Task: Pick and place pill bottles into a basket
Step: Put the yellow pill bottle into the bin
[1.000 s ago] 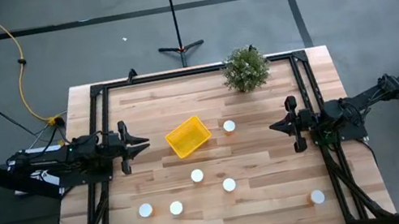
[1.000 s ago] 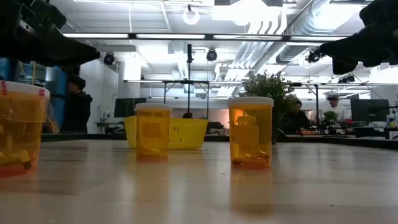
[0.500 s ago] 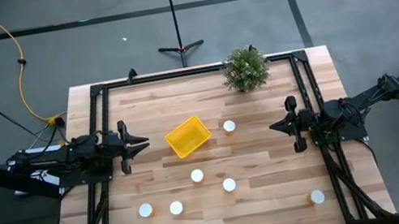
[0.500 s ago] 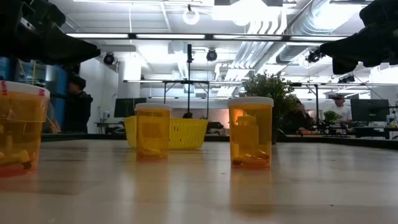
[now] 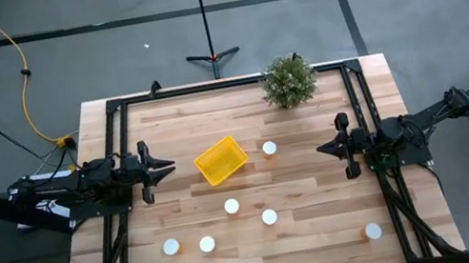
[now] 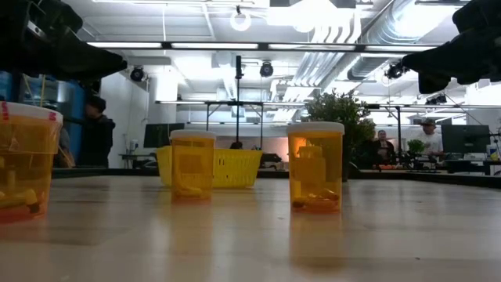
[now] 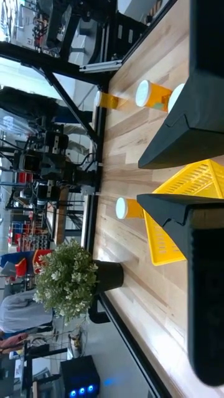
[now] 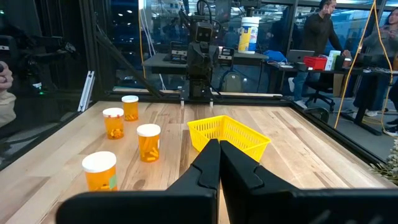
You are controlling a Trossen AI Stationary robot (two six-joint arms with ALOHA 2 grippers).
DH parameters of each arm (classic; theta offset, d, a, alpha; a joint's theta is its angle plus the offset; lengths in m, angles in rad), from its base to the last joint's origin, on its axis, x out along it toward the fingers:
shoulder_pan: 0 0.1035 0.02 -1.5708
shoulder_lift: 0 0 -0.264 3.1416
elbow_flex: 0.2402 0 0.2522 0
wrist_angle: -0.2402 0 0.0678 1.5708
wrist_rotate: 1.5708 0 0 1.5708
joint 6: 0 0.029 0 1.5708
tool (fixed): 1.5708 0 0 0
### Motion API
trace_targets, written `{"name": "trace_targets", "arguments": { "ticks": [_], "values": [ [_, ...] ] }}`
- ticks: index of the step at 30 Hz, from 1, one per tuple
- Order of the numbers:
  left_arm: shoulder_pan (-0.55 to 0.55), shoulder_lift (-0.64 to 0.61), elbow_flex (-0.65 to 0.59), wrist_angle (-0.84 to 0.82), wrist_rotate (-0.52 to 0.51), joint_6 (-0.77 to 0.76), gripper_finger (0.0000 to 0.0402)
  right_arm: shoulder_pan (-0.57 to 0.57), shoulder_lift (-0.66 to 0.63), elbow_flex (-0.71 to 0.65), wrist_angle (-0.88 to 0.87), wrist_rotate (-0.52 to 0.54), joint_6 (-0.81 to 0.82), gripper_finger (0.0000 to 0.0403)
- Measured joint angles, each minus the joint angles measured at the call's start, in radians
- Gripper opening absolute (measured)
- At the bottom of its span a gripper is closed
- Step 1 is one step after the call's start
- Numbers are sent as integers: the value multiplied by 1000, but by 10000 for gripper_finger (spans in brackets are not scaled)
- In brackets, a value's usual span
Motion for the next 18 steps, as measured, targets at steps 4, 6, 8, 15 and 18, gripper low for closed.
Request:
{"name": "trace_targets", "arguments": {
  "ticks": [4, 6, 8, 15, 18],
  "values": [
    [0, 0, 0, 0, -1, 0, 111, 0, 0, 0, -12, -1, 0, 0],
    [0, 0, 0, -1, -3, 0, 111, 0, 0, 0, -16, -2, 0, 0],
    [0, 0, 0, -5, -2, 0, 111, 0, 0, 0, -16, -2, 0, 0],
    [0, 0, 0, -23, 8, 0, 111, 0, 0, 0, -10, 1, -59, 0],
    [0, 0, 0, -18, 8, 0, 111, 0, 0, 0, -4, -3, -71, 0]
  ]
}}
